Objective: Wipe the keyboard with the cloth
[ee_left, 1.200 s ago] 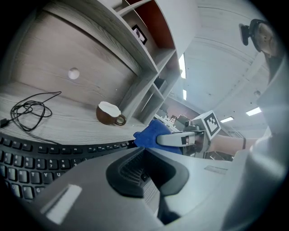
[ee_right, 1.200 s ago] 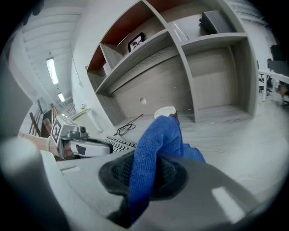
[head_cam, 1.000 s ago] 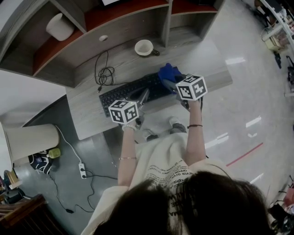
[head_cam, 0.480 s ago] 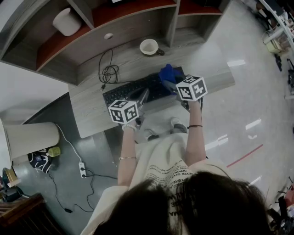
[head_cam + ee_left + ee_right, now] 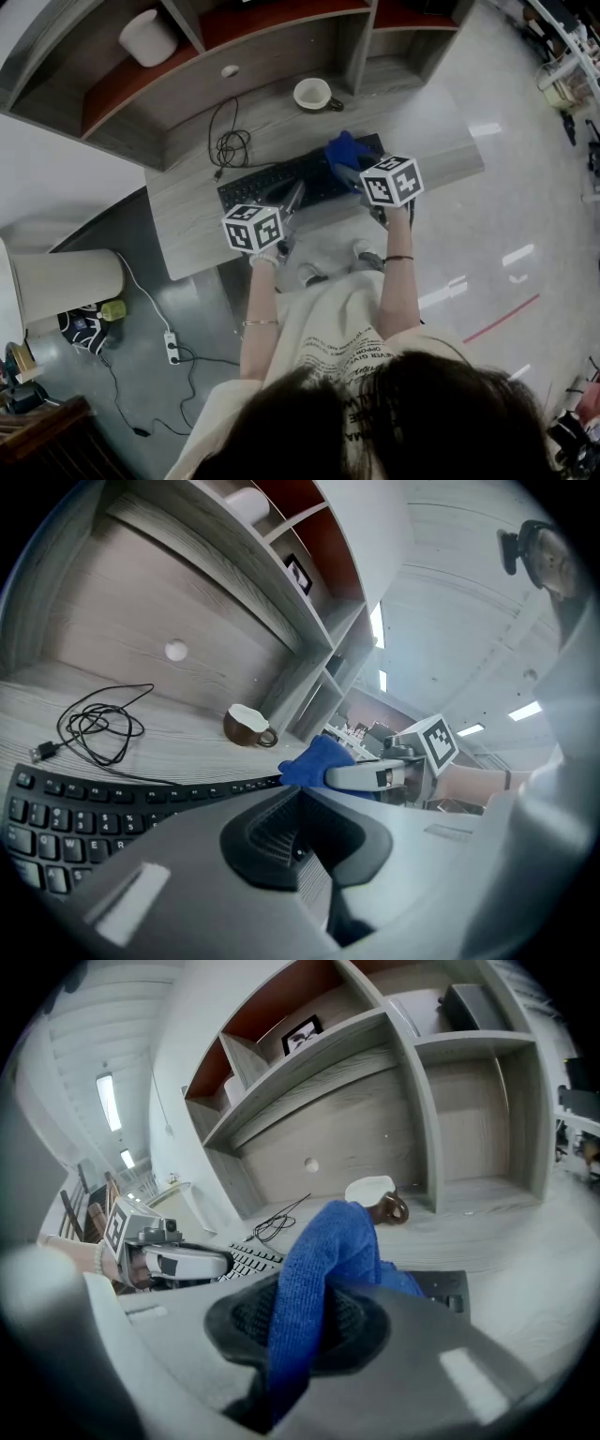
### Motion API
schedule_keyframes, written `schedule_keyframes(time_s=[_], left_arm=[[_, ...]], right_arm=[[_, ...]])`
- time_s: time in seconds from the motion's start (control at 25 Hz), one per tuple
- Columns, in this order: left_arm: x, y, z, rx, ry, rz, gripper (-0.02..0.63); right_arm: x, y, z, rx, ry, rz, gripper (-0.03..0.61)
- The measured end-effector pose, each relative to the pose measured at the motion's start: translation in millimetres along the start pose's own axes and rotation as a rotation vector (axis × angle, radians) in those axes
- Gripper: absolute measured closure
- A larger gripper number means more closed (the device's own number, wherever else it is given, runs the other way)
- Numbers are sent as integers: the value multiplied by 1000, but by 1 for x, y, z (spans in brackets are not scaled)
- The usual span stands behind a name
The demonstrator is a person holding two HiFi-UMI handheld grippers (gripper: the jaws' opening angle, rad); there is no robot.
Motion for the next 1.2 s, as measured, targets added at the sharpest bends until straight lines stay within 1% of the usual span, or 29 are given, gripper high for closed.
schedule_keyframes(time_s=[0.56, 0.8, 1.0, 1.2], left_arm=[[-31, 10, -7, 14, 6, -12, 617], [-44, 14, -11, 17, 3, -8, 617], [-58, 18, -15, 10, -3, 9, 617], [-69, 22, -15, -6, -33, 45, 617]], right_arm=[[13, 31, -6, -2, -16, -22, 526], [18, 43, -7, 7, -42, -28, 526], [26, 54, -7, 6, -51, -10, 526], [38, 63, -2, -22, -33, 38, 526]])
Point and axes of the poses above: the fingertips, and each gripper's own axes: x forward along the fingers, y to its left, z out of its top, the point moved 8 cm from there along -x, backward along the fingers
